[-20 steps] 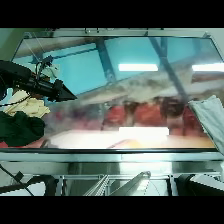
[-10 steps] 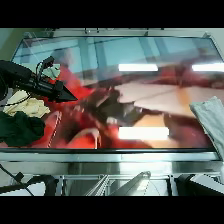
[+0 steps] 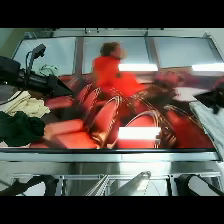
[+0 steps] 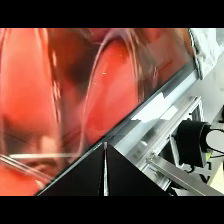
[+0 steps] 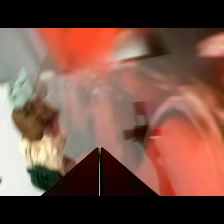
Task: Fold the shirts.
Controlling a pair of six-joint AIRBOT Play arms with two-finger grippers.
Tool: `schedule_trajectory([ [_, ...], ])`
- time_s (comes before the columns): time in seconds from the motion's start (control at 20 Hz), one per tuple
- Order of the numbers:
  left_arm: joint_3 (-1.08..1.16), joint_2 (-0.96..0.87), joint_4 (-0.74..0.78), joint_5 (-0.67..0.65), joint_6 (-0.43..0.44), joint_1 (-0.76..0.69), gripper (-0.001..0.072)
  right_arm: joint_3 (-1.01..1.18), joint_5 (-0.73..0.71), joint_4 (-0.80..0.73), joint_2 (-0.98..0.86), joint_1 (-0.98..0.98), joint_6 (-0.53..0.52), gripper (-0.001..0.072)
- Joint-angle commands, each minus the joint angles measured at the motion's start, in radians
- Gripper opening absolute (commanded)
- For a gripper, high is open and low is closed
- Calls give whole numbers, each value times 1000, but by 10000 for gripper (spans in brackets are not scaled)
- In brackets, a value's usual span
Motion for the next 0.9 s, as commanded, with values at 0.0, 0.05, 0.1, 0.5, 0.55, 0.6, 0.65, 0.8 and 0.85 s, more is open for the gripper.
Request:
schedule_trajectory([
  [0.0, -186, 178, 9, -27, 9, -1, 18, -6, -103, 177, 101, 377, -278, 15],
  [0.05, -265, 238, 9, -45, 8, -1, 18, -21, -163, 148, 142, 486, -302, 15],
  [0.1, -348, 304, 9, -61, 8, 0, 19, -38, -240, 77, 180, 579, -296, 15],
  [0.5, -600, 582, 9, -67, -18, 0, 20, -63, -379, -131, 211, 725, -66, 22],
  [0.55, -599, 592, 8, -65, -18, 0, 21, -63, -371, -131, 211, 725, -65, 21],
  [0.6, -599, 599, 8, -63, -18, 0, 21, -63, -371, -131, 211, 725, -65, 20],
  [0.65, -599, 600, 7, -64, -18, 0, 20, -63, -372, -131, 211, 725, -65, 21],
  [0.8, -599, 579, 5, -63, -18, 0, 19, -63, -371, -131, 211, 725, -65, 20],
  [0.85, -599, 566, 5, -60, -18, 0, 17, -63, -371, -131, 211, 725, -65, 20],
])
